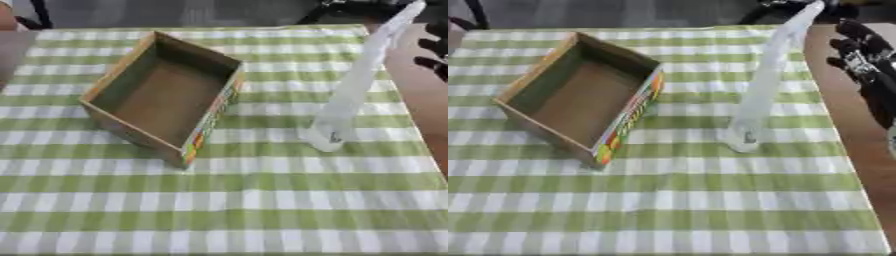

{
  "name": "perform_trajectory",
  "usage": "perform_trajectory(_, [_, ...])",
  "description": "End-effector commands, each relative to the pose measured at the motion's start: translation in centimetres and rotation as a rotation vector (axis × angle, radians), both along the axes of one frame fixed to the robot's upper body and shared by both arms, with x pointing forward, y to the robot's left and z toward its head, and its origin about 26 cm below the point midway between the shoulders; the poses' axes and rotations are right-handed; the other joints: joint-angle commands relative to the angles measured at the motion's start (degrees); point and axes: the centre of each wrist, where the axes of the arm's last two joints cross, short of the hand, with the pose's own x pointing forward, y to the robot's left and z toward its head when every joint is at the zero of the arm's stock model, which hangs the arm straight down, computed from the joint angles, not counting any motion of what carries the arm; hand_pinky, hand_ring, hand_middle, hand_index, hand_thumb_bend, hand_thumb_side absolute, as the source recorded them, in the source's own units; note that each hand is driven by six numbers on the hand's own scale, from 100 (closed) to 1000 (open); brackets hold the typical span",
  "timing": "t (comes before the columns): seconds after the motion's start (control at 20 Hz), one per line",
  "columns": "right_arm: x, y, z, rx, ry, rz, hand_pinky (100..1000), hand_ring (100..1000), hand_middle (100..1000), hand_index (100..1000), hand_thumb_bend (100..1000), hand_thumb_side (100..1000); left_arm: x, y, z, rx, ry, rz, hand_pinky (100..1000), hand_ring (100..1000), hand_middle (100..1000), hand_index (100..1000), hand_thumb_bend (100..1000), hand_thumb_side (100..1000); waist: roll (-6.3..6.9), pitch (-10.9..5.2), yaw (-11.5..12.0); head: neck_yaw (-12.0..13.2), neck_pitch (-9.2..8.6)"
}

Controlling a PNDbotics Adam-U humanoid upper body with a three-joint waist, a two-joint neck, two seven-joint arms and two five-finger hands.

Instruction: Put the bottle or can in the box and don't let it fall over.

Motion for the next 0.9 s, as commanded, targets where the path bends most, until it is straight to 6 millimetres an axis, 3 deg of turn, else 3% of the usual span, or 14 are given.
perform_trajectory(0.05, [-0.1, 0.1, 0.9, -0.03, -0.014, 0.033, 924, 1000, 1000, 1000, 100, 600, -0.2, 0.3, 1.2, 0.043, -0.031, -0.002, 887, 760, 915, 848, 122, 829, 0.09, -0.58, -0.2, 0.1, -0.65])
perform_trajectory(0.9, [-0.2, 0.6, -0.1, -0.051, 0.015, 0.083, 928, 1000, 1000, 1000, 100, 600, -0.2, 0.4, 1.0, 0.052, -0.024, -0.007, 888, 759, 917, 848, 119, 831, 0.22, -0.39, -0.2, 0.1, -1.32])
